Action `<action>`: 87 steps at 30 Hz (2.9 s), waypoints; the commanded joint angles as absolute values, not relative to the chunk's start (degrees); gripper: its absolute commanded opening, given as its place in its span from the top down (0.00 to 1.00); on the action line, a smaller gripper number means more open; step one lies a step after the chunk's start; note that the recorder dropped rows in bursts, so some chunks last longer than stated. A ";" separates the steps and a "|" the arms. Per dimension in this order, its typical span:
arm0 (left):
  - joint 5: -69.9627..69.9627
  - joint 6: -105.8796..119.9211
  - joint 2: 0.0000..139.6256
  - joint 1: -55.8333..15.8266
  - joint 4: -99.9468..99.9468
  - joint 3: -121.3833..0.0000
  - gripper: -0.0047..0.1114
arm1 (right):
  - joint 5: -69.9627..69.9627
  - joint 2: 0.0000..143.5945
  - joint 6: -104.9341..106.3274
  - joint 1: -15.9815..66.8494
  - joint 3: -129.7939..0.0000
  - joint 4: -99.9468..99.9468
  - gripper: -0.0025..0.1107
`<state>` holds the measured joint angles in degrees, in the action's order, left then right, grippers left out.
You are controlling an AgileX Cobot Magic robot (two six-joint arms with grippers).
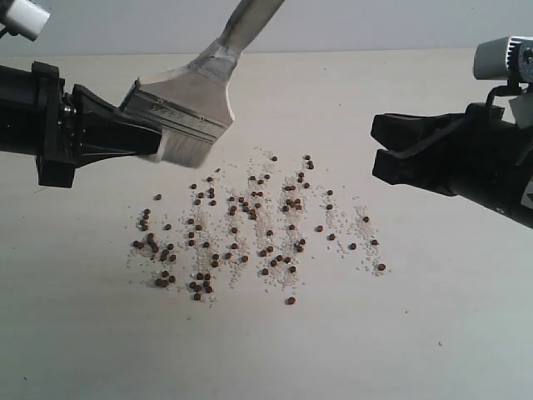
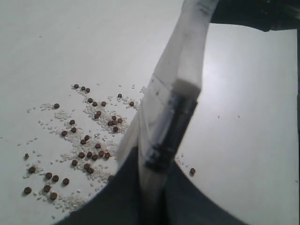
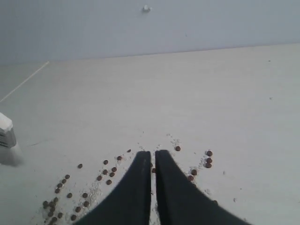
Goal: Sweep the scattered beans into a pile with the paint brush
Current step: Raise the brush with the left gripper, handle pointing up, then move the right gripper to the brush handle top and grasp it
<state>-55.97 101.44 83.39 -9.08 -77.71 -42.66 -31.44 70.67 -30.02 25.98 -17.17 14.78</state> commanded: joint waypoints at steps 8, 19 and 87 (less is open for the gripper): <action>-63.80 107.46 83.59 -8.94 -82.39 -42.59 0.96 | -39.78 70.80 -28.37 26.00 -18.29 22.70 0.74; -69.96 115.64 90.00 -7.77 -86.05 -42.59 0.96 | -42.18 70.80 -31.44 26.00 -20.95 29.91 0.54; -69.96 120.06 97.38 -2.86 -86.03 -42.59 0.96 | -69.96 96.77 -43.23 26.00 -45.06 42.48 0.64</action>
